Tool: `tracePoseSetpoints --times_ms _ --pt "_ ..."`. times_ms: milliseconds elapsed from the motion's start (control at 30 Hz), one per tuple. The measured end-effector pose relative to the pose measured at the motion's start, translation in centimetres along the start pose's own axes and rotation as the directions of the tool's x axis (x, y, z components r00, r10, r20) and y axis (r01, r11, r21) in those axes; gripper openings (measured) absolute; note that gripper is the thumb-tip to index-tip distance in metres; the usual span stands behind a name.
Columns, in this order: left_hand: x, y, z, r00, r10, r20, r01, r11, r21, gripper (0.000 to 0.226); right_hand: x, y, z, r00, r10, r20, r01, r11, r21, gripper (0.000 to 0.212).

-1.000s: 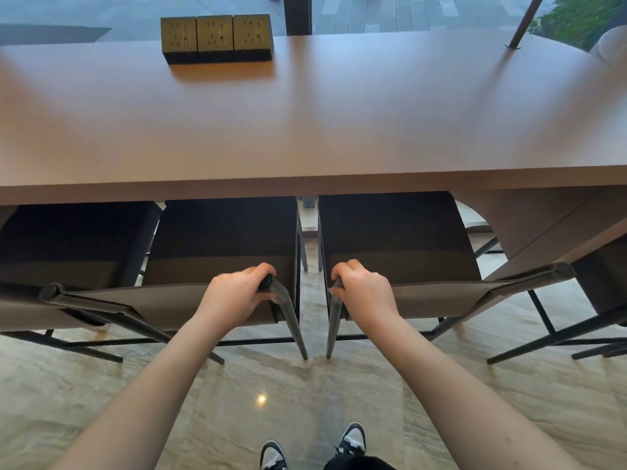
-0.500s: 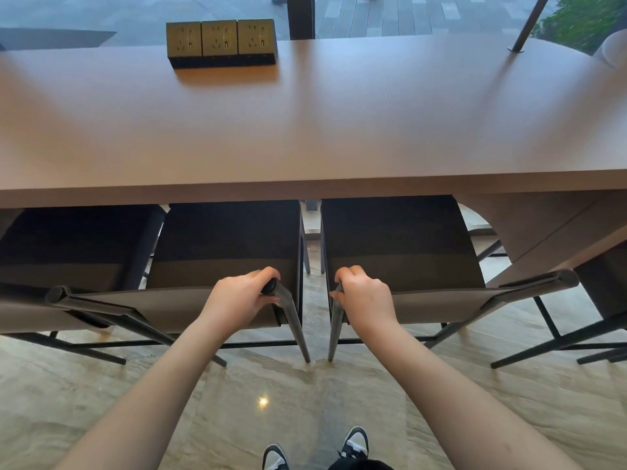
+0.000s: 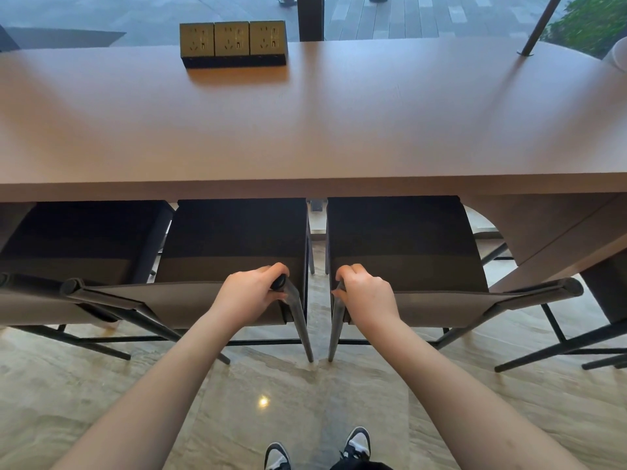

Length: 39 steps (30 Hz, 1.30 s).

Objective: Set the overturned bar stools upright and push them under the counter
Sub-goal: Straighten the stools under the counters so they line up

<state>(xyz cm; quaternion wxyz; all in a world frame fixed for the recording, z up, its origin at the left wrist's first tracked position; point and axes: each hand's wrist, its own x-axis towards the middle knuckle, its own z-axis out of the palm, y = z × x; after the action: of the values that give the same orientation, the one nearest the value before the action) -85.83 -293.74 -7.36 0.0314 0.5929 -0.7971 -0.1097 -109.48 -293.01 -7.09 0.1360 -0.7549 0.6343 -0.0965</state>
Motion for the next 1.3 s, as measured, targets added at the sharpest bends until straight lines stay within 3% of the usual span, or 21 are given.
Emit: tracePoseSetpoints --times_ms 433,567,633,767,933,1033,1300 --pt "0.0 -0.2 0.2 1.0 -0.002 0.003 0.002 1.0 0.008 0.039 0.1 0.3 -0.3 0.999 -0.026 0.034 0.028 0.998 -0.056 0.034" --pt "-0.3 -0.1 -0.2 1.0 0.005 -0.013 -0.005 0.998 -0.057 0.073 -0.3 0.7 -1.4 0.995 -0.076 -0.07 0.083 0.992 0.094 0.059" --pt "-0.9 0.1 -0.8 0.998 -0.01 -0.067 0.0 0.99 -0.143 0.089 -0.9 0.6 -2.4 0.98 -0.112 -0.164 0.149 0.962 0.231 0.068" --pt "-2.8 0.9 -3.0 0.949 -0.044 -0.312 -0.056 0.951 -0.304 0.091 -2.1 -0.6 -4.7 0.945 -0.149 -0.292 0.282 0.822 0.494 0.087" --pt "-5.2 1.3 -5.7 0.827 -0.137 -0.544 -0.169 0.864 -0.475 0.085 -3.4 -2.5 -7.0 0.904 -0.134 -0.406 0.374 0.708 0.599 0.092" --pt "-6.4 1.6 -7.2 0.791 -0.165 -0.589 -0.186 0.852 -0.489 0.082 -4.1 -3.1 -7.7 0.884 -0.165 -0.436 0.416 0.701 0.579 0.09" --pt "-9.9 2.2 -8.8 0.79 -0.182 -0.586 -0.156 0.864 -0.478 0.081 -6.3 -2.9 -8.3 0.872 -0.138 -0.469 0.414 0.719 0.559 0.083"
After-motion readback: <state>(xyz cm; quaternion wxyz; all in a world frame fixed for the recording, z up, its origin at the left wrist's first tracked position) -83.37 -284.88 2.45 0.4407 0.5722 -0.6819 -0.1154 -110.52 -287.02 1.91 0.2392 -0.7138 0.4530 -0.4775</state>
